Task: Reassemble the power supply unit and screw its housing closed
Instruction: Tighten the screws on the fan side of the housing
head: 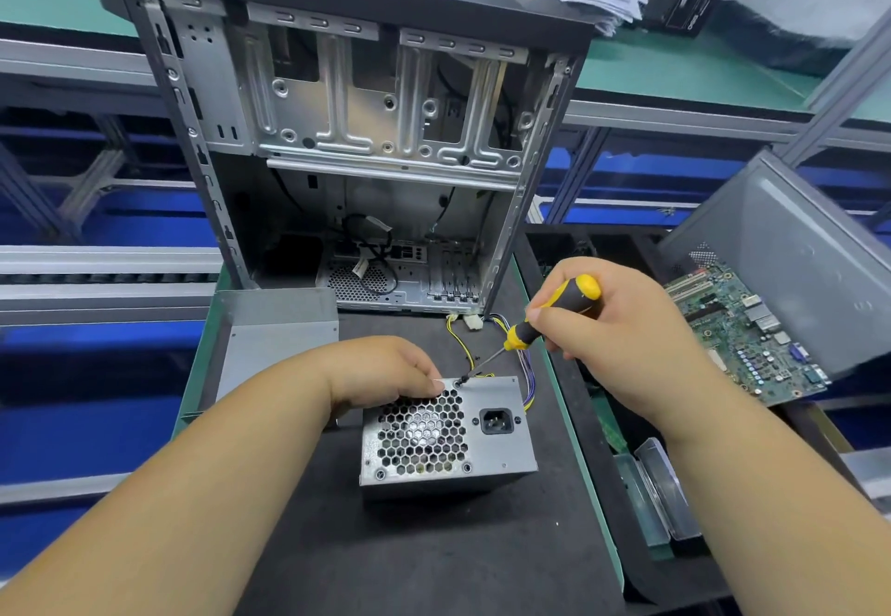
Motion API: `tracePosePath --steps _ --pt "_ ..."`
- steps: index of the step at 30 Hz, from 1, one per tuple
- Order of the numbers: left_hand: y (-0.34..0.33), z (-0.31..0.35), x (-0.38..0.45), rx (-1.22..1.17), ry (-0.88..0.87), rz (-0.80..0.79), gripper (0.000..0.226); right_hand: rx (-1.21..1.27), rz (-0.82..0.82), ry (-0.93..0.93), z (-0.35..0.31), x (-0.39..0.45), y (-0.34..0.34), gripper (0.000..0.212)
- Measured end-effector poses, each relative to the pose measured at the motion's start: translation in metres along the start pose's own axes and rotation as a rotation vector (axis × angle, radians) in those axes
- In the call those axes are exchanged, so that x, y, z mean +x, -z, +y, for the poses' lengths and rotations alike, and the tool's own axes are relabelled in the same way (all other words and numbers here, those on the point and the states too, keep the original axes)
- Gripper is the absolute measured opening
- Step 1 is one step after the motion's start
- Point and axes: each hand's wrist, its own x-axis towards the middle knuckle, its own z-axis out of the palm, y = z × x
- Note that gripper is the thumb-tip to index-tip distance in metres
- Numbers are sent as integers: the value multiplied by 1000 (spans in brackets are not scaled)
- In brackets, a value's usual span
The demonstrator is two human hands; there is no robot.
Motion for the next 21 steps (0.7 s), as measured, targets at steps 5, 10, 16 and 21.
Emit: tracePosePath --steps 5,10,16,21 --pt "0 0 1 -2 -1 -2 16 -7 -45 -11 -4 2 -4 20" --pt "0 -1 0 -17 2 5 15 -79 -88 -17 -12 6 -5 14" --pt "-1 1 1 27 20 17 16 -326 -241 45 -31 19 -5 11" --pt "-1 6 2 92 45 48 20 -606 -363 101 -55 32 1 20"
